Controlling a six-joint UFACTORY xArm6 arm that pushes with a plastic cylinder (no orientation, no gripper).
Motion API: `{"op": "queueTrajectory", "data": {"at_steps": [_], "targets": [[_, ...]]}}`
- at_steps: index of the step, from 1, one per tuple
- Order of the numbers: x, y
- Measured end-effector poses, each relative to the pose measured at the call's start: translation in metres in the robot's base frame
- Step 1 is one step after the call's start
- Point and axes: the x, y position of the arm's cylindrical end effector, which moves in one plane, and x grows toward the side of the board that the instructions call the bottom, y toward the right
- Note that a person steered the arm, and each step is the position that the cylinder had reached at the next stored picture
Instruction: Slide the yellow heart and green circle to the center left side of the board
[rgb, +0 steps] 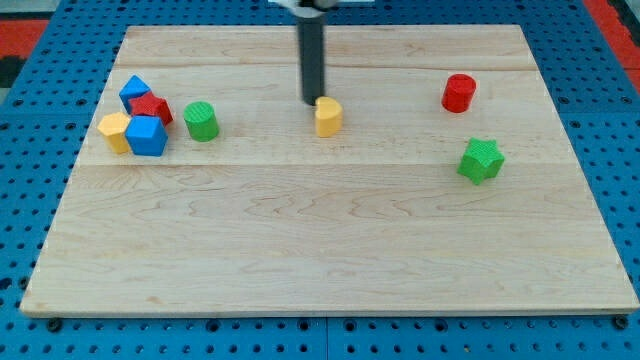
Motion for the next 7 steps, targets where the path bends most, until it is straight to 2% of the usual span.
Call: {"op": "queueTrajectory", "data": {"at_steps": [1, 2, 3, 4, 5, 6, 7], "targets": [[0.029, 0.040], [0.046, -0.002], [0.041, -0.093], [0.030, -0.134], [0.011, -0.103], [0.007, -0.157], [0.007, -0.186]]}}
